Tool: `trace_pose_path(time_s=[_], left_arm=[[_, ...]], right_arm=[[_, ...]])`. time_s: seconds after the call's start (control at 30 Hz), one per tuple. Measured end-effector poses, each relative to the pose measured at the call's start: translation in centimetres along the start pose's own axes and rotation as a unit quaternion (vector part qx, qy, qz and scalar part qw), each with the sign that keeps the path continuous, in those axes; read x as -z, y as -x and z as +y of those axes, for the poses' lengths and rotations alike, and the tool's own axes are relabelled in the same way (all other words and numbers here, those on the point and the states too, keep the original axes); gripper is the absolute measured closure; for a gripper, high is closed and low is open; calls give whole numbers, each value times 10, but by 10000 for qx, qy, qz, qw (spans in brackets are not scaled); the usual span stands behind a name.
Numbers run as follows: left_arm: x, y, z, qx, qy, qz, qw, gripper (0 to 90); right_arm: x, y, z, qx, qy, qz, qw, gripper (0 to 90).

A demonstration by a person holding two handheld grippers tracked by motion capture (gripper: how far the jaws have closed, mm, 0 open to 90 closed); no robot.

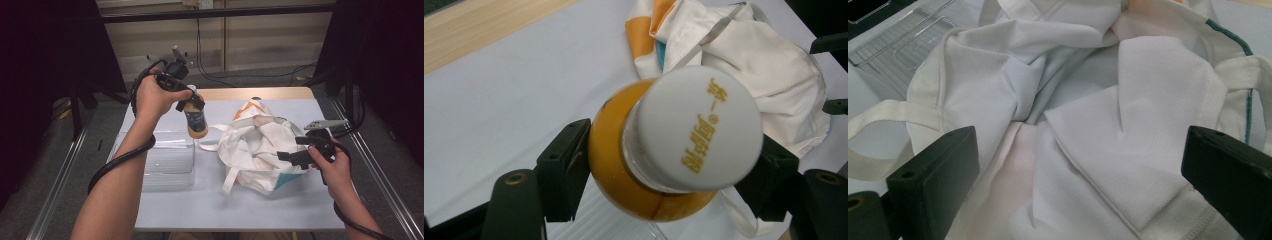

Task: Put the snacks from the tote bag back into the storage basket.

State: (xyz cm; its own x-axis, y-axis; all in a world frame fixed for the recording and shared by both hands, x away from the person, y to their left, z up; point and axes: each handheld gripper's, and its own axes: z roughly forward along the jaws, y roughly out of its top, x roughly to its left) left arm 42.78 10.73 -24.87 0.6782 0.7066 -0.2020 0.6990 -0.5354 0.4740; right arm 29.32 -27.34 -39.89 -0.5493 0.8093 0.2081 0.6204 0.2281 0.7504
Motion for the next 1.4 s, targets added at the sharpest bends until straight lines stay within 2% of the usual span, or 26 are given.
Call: trace_pose_path(time_s=[0.1, 0.6, 0.67, 0.73, 0.77, 1.0, 1.1, 1.4], left_arm=[[1, -5, -2, -29, -85, 7, 10000, 304], [4, -18, -10, 63, -179, 99, 9998, 304], [3, -20, -14, 168, -151, 120, 9997, 304], [3, -22, -15, 95, -212, 125, 9997, 304], [2, -22, -17, 158, -150, 134, 9997, 304], [0, -27, -22, 152, -317, 209, 9992, 304], [-2, -30, -25, 221, -296, 179, 9992, 304], [-4, -37, -31, 219, -421, 245, 9986, 304]], right_arm=[[1, 0, 0, -26, 7, -11, 10000, 17], [1, -1, 1, -4, 5, -6, 10000, 17], [0, -1, 1, 5, 15, 3, 10000, 17], [0, -1, 1, 8, 14, 2, 10000, 17], [0, -1, 1, 10, 15, 9, 10000, 17], [0, -2, 2, 46, 19, -1, 10000, 17], [1, -2, 2, 46, 29, 10, 10000, 17], [0, -2, 1, 62, 42, 16, 10000, 17]])
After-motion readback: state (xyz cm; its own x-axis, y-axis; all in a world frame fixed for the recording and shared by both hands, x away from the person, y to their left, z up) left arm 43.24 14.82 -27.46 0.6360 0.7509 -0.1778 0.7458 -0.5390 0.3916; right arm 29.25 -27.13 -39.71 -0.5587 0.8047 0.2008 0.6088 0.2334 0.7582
